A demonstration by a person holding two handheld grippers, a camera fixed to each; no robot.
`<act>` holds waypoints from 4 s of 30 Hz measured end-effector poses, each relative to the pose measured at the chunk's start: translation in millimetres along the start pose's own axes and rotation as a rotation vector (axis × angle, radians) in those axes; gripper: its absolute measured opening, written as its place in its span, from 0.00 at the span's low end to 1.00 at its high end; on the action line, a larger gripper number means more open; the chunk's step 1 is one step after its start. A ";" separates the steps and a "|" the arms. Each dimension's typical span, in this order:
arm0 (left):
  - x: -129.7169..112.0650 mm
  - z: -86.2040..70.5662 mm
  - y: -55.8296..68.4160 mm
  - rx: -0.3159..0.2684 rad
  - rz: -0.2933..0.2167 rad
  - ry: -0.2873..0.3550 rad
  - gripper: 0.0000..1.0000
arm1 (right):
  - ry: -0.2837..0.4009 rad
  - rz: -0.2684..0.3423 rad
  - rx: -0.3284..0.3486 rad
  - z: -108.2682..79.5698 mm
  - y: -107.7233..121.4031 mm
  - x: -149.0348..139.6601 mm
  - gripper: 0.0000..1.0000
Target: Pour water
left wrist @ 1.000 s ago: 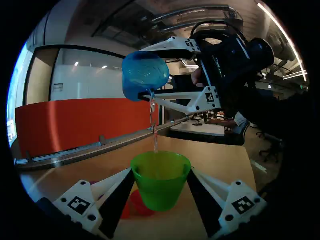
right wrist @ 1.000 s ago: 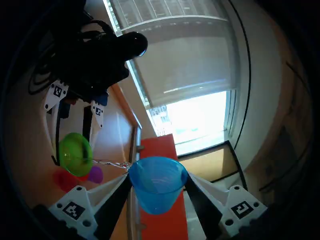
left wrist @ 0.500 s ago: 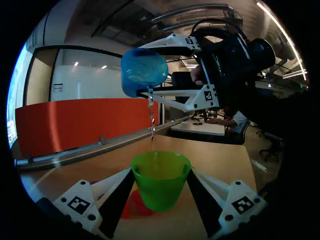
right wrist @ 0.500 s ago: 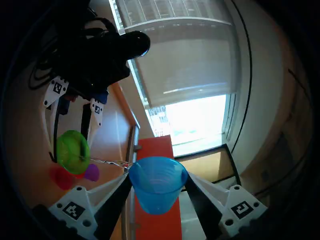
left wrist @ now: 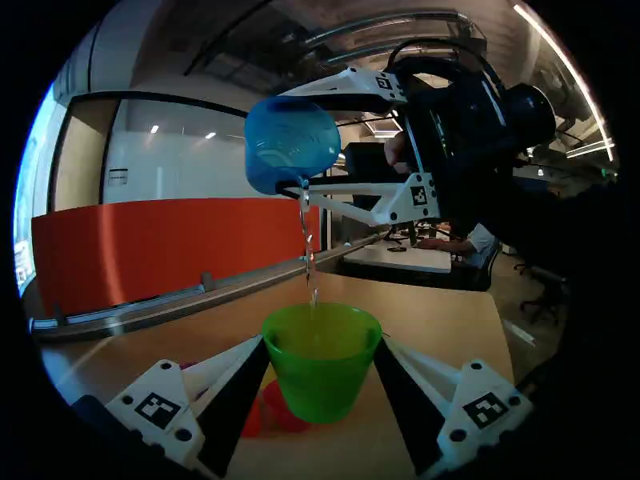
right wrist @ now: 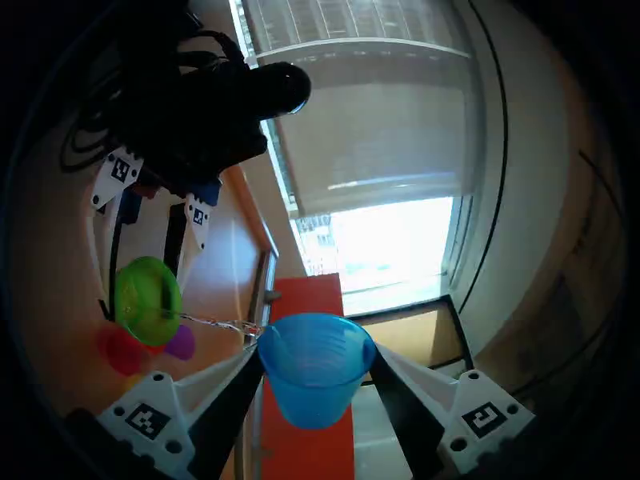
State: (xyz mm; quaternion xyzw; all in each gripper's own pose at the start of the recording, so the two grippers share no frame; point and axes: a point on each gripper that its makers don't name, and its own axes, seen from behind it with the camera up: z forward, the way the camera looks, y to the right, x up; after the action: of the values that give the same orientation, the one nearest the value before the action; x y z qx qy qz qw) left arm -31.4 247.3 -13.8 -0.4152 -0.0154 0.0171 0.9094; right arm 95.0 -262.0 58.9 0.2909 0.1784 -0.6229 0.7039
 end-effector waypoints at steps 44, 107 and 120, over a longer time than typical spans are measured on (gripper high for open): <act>1.9 -1.7 -11.7 0.025 -0.019 0.015 0.87 | 0.024 -0.132 -0.031 3.3 2.2 11.9 0.91; 6.3 -4.6 -12.2 0.024 -0.024 0.019 0.87 | 0.062 0.279 -0.002 -1.5 -8.2 15.6 0.91; 4.7 -6.2 -15.7 0.032 -0.021 0.011 0.87 | 0.123 0.835 0.067 -9.3 -13.9 27.8 0.91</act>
State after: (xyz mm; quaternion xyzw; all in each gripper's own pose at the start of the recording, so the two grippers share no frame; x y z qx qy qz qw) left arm -26.2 232.5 -5.9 -0.4004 -0.0143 0.0057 0.9162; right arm 86.8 -278.4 32.1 0.3975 0.0667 -0.2711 0.8741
